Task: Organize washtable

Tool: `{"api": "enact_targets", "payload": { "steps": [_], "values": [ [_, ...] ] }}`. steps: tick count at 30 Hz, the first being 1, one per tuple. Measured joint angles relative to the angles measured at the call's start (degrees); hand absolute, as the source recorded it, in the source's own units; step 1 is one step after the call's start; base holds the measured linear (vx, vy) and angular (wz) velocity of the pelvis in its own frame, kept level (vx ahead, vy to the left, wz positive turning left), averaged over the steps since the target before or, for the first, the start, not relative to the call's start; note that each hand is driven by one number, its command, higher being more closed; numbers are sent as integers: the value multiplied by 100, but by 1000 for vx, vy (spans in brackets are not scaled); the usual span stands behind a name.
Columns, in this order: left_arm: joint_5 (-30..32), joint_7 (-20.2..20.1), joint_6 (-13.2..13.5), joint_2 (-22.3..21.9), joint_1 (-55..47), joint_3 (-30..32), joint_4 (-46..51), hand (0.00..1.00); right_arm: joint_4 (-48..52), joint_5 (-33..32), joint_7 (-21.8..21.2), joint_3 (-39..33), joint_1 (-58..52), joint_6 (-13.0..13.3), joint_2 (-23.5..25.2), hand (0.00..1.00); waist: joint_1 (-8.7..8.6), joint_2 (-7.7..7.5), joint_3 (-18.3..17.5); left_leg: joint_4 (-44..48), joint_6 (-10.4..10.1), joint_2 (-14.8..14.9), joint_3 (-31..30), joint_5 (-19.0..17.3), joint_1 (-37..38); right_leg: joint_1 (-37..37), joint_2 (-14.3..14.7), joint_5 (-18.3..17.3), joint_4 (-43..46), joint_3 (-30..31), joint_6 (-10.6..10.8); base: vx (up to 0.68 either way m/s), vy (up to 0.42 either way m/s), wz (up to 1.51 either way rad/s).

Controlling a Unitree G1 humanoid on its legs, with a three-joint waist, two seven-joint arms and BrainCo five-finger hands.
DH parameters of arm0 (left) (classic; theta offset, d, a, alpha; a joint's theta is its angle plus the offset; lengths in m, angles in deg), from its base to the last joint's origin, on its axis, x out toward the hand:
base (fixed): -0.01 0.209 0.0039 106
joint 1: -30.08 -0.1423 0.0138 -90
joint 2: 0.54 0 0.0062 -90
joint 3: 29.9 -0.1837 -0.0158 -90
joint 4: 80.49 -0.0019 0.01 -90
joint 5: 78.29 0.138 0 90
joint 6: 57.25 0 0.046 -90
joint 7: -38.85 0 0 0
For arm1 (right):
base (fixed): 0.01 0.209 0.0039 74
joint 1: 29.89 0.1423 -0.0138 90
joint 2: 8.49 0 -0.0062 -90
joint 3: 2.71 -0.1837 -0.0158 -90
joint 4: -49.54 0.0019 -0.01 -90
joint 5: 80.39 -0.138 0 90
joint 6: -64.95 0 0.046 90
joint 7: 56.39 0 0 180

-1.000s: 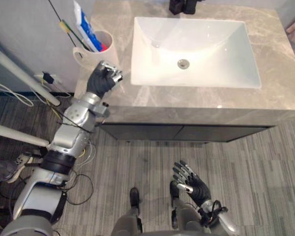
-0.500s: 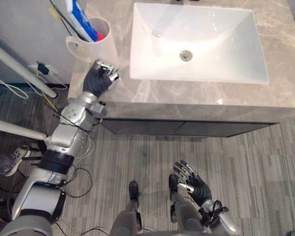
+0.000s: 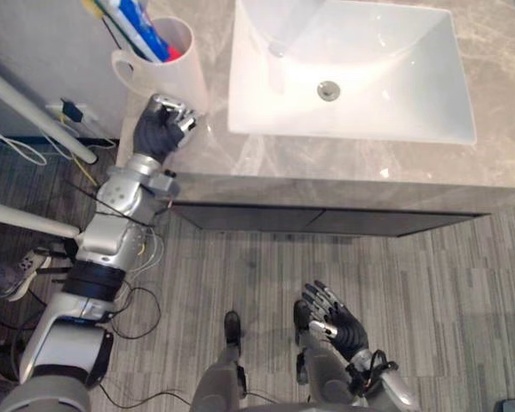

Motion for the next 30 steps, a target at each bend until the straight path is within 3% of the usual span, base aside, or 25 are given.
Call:
{"api": "enact_targets", "payload": {
  "steps": [11,19,30],
  "values": [
    [-8,128,-23,242,787,-74,-506,100,-2,0,-3,123,-1,3,13,0,-21,-86,157,42,0,-5,-25,0,-111,-76,-5,8,1,-9,8,-1,0,1],
    [-66,123,-40,606,1547,-544,-862,100,5,-4,-9,173,1,7,36,0,-23,-157,256,132,-1,-13,-32,-2,-256,-182,-14,48,-1,-6,0,0,0,0],
    [-166,236,-44,648,2085,-764,-1201,100,3,-6,-6,177,-1,7,23,0,-42,-186,339,153,0,-8,-13,-1,-312,-205,-1,146,-113,30,-37,-5,-2,-2]
  ]
}}
